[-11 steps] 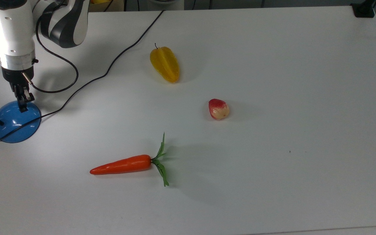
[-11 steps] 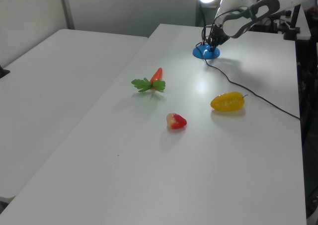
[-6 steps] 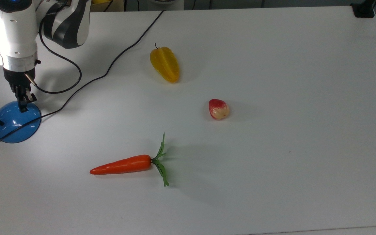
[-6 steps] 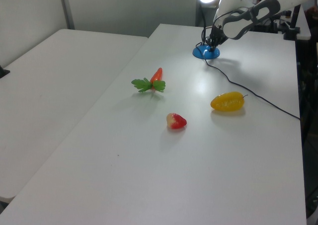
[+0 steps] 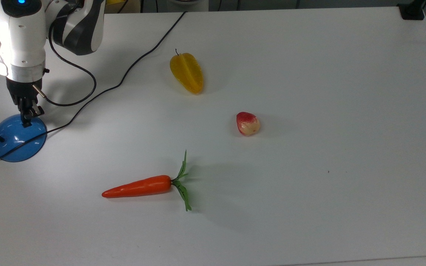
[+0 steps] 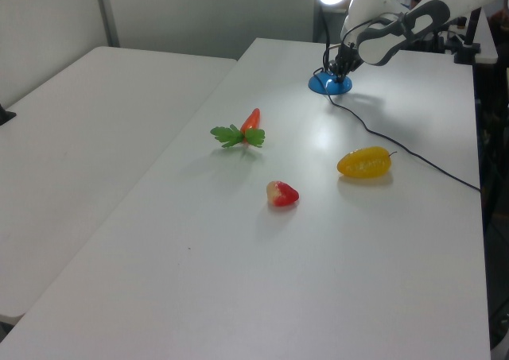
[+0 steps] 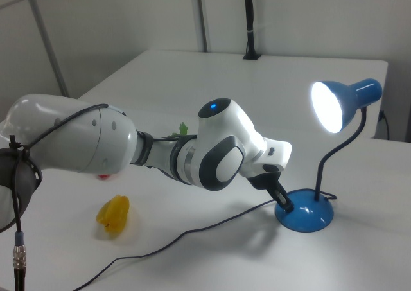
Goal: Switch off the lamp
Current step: 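Press down on the switch on the blue lamp base with the gripper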
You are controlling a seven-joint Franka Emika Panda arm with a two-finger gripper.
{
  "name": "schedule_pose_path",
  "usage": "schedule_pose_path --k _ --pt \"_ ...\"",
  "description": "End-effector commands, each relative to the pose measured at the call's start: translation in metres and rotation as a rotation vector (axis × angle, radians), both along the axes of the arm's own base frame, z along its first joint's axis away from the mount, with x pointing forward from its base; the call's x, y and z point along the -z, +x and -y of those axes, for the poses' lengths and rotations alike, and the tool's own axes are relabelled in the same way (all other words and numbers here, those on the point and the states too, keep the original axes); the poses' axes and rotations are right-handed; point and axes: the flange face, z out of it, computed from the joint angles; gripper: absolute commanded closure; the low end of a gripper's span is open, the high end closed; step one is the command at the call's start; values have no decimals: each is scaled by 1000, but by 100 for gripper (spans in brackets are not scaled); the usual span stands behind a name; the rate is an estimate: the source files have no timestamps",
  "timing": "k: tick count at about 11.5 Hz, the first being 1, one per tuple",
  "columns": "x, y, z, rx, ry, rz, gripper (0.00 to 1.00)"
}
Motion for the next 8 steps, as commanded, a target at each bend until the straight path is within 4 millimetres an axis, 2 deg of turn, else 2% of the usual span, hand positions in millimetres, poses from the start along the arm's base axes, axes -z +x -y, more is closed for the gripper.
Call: schedule_pose_path --k 1,5,8 --pt "49 -6 -19 -8 20 -73 98" --pt "40 -3 -16 26 21 -46 98" --pt "23 0 -10 46 21 -10 98"
